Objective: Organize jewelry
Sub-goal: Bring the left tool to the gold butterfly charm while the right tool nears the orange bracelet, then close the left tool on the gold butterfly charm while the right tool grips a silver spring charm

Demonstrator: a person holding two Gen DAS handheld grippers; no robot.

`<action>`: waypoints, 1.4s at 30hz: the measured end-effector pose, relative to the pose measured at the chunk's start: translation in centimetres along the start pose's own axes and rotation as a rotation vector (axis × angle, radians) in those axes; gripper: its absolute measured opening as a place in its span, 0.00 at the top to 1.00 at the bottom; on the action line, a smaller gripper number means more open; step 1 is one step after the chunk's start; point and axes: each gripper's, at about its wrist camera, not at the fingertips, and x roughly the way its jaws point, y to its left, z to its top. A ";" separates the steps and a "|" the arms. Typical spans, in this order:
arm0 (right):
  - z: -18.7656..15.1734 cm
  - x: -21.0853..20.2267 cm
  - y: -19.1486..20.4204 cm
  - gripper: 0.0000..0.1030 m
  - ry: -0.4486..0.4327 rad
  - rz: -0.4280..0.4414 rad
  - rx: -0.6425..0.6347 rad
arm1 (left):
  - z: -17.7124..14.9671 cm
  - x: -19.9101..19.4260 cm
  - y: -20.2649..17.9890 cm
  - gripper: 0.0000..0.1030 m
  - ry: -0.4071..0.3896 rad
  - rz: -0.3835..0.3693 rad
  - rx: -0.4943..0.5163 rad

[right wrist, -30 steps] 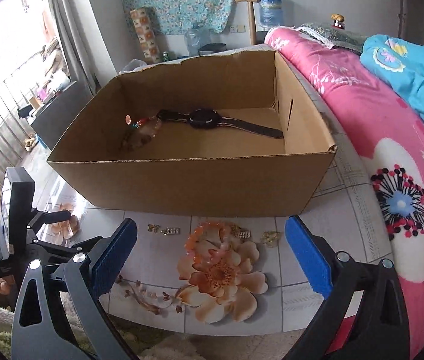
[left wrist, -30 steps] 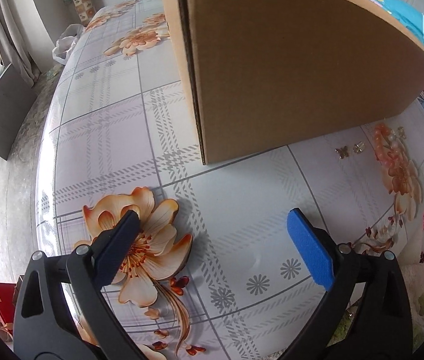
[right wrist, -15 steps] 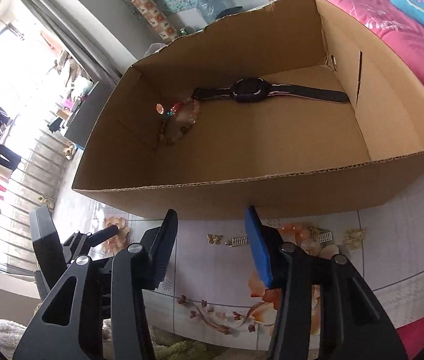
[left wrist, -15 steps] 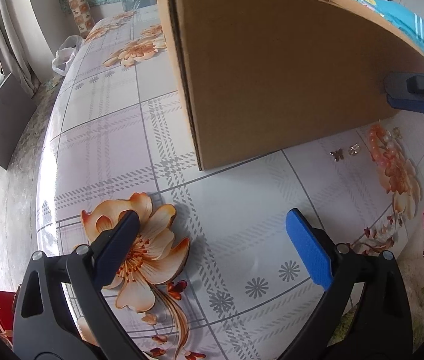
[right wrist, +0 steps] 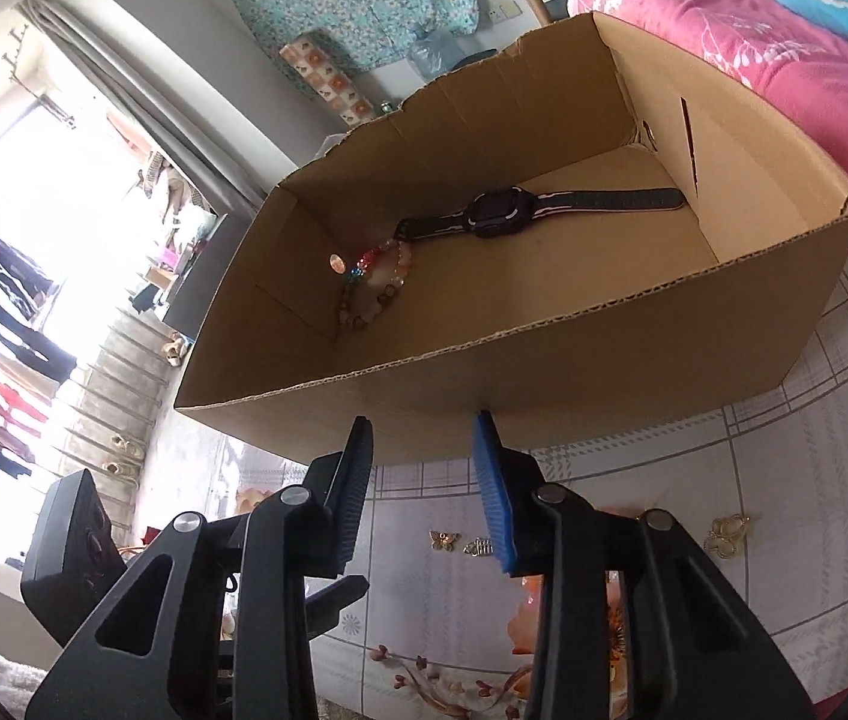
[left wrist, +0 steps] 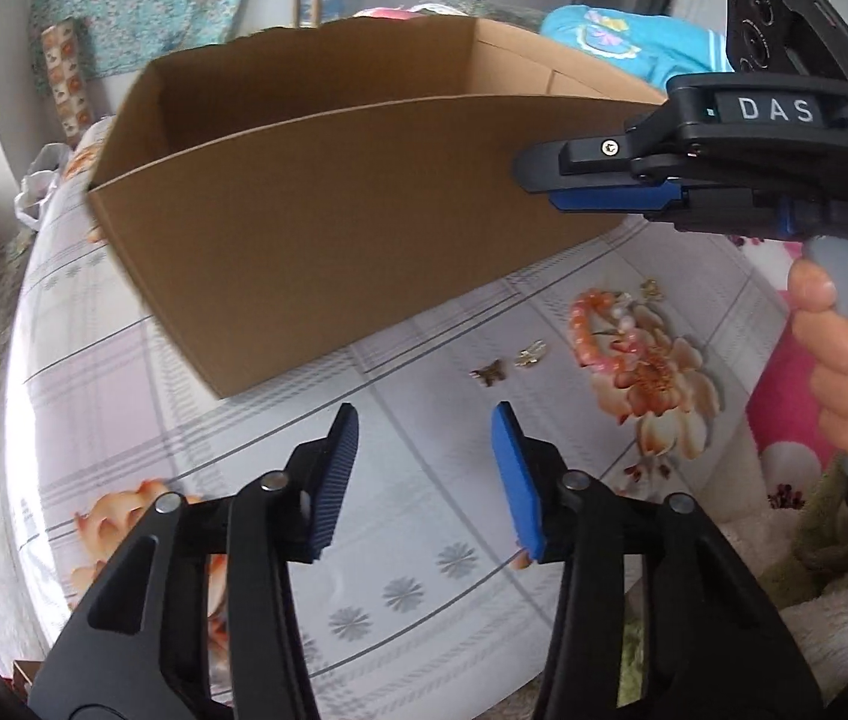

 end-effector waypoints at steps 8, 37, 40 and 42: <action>-3.5 -2.4 0.1 0.67 -0.007 -0.097 -0.115 | 1.7 2.3 -1.5 0.70 0.034 -0.031 0.045; -5.6 -2.4 1.0 0.68 -0.008 -0.116 -0.184 | 2.2 4.3 -1.8 0.89 0.081 0.050 0.087; -5.8 -1.5 1.9 0.68 0.028 -0.098 -0.219 | 1.8 3.9 -1.0 0.89 0.079 0.064 0.055; -5.9 -0.7 2.4 0.68 0.056 -0.094 -0.236 | 1.5 3.7 -0.3 0.89 0.077 0.069 0.028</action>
